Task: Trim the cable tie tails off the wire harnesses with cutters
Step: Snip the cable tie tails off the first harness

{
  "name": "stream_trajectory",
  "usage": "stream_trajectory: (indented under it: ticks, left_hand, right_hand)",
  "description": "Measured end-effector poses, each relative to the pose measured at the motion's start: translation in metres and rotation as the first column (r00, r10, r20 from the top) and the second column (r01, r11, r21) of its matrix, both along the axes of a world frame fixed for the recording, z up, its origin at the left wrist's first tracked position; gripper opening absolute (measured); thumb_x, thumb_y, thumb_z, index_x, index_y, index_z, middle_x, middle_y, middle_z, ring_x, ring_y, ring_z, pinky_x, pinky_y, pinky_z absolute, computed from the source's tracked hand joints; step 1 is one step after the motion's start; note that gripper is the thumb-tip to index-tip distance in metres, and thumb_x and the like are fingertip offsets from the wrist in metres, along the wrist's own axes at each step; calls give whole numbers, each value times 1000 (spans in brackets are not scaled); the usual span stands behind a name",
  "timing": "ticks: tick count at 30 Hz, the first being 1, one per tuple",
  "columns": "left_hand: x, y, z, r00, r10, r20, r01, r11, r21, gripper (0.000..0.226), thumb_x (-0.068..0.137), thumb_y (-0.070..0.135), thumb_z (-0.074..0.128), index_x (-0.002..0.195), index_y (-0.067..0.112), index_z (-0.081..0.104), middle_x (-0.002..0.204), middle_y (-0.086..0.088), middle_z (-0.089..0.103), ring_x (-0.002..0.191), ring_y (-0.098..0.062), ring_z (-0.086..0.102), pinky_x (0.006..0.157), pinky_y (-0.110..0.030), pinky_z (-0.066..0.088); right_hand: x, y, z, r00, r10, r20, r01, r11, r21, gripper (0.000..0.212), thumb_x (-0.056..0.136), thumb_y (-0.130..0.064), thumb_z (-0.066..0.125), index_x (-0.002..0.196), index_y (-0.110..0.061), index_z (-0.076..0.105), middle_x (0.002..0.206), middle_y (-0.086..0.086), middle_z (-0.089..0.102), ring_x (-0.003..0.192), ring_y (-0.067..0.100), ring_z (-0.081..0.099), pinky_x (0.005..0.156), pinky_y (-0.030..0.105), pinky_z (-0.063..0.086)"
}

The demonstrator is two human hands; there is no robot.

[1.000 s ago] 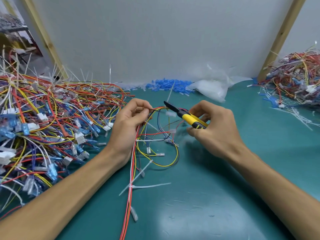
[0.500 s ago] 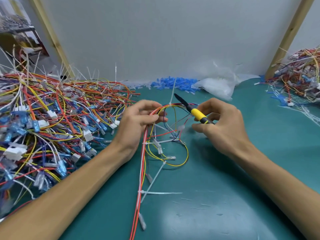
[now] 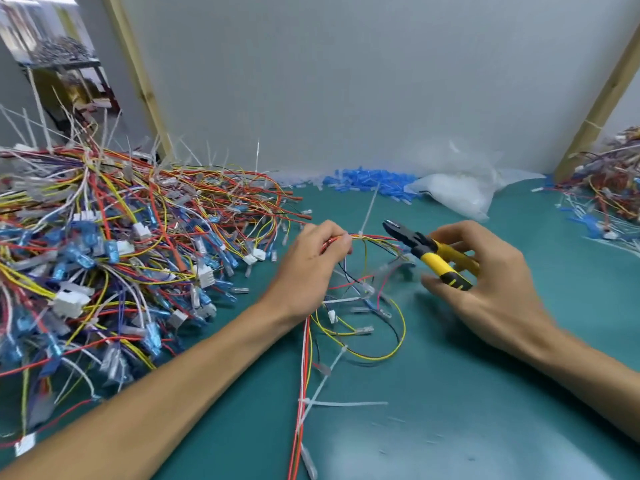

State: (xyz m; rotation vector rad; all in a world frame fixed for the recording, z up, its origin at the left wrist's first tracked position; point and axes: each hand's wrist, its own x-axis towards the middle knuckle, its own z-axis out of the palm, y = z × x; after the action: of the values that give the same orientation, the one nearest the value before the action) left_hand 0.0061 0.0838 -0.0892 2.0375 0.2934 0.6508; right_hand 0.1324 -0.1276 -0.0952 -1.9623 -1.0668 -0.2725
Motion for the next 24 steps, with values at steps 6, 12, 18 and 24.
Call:
stream_trajectory:
  ticks: [6, 12, 18, 24]
  left_hand:
    - [-1, -7, -4, 982, -148, 116, 161, 980, -117, 20, 102, 25, 55, 99, 7, 63, 67, 1, 52, 60, -17, 51, 60, -36, 44]
    - [-1, -10, -5, 979, -110, 172, 145, 967, -210, 22, 96, 24, 59, 95, 5, 69, 57, 11, 39, 52, -15, 31, 51, -41, 28]
    - [-4, -18, -6, 969, -173, 177, 194, 975, -111, 16, 99, 19, 58, 92, 11, 69, 57, 19, 51, 51, -2, 40, 51, -14, 36]
    - [-4, -20, -7, 970, -181, 164, 205, 969, -138, 17, 99, 22, 58, 91, 14, 70, 57, 17, 47, 51, -2, 40, 50, -20, 38]
  right_hand:
    - [17, -17, 16, 990, 32, 140, -38, 998, 40, 40, 79, -13, 83, 118, -12, 72, 99, -9, 62, 93, -7, 62, 81, 2, 41]
    - [23, -26, 17, 985, 88, 147, -79, 995, -66, 40, 80, -10, 88, 116, -11, 73, 104, -3, 67, 95, 16, 66, 88, 34, 56]
    - [19, -21, 11, 972, 146, 182, -122, 983, -134, 47, 77, -13, 91, 119, -13, 71, 107, -2, 65, 98, 21, 64, 88, 42, 56]
    - [20, -21, 11, 976, 173, 132, -157, 980, -122, 46, 75, -11, 92, 117, -16, 72, 103, -5, 65, 94, 12, 64, 83, 23, 52]
